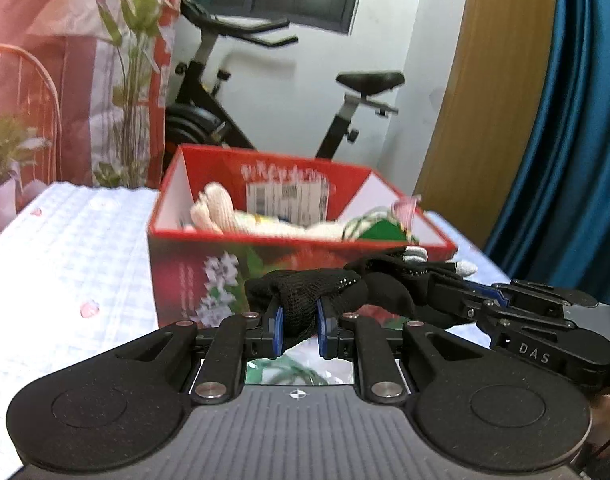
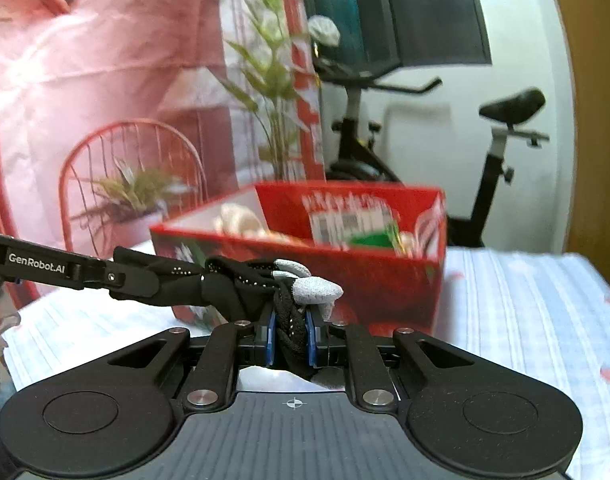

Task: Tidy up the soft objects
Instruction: 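Lift the black strap with both grippers and carry it over the box, then open both grippers to drop the black strap into the box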

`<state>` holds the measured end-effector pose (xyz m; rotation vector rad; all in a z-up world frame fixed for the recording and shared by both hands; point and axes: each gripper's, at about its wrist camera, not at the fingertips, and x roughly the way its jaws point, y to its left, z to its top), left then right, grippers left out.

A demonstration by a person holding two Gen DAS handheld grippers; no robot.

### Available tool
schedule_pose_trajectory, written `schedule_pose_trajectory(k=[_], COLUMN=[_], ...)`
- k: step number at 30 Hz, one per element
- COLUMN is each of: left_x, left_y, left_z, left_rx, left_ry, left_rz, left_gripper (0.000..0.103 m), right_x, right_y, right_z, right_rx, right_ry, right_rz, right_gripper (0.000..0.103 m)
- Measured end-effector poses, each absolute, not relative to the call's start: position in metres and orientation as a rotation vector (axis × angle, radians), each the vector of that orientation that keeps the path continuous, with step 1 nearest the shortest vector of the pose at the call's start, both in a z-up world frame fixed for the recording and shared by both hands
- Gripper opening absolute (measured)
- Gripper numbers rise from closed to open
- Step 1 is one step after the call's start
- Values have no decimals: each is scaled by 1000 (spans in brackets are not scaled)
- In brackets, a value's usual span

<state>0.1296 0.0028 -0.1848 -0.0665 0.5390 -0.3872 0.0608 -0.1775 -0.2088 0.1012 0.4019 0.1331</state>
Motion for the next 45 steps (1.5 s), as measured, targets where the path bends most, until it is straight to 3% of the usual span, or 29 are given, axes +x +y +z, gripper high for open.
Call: schedule_pose_trajectory(k=[15,34,36,38,45], left_x=[181,279,281,284,279], left_y=[21,2,0,-5,-1], left_z=[-149,-164,-162,-161,-162], left_rx=[-108,-120,-119,-81,-39], left_ry=[527,605,556,532,540], left_rz=[-349,-293,-318,-293,-282], left_gripper=[17,18,24,44,47], right_x=[130,219,228,237,243], right_y=[-159,-157,-161,-163,-159], right_z=[-146,-182,-184,-186,-188], right_rx=[35,97,98,82,12], right_ry=[372,523,532,546,579], right_rz=[174,10,-18,-55,-109], right_gripper=[14,14,14,17,34])
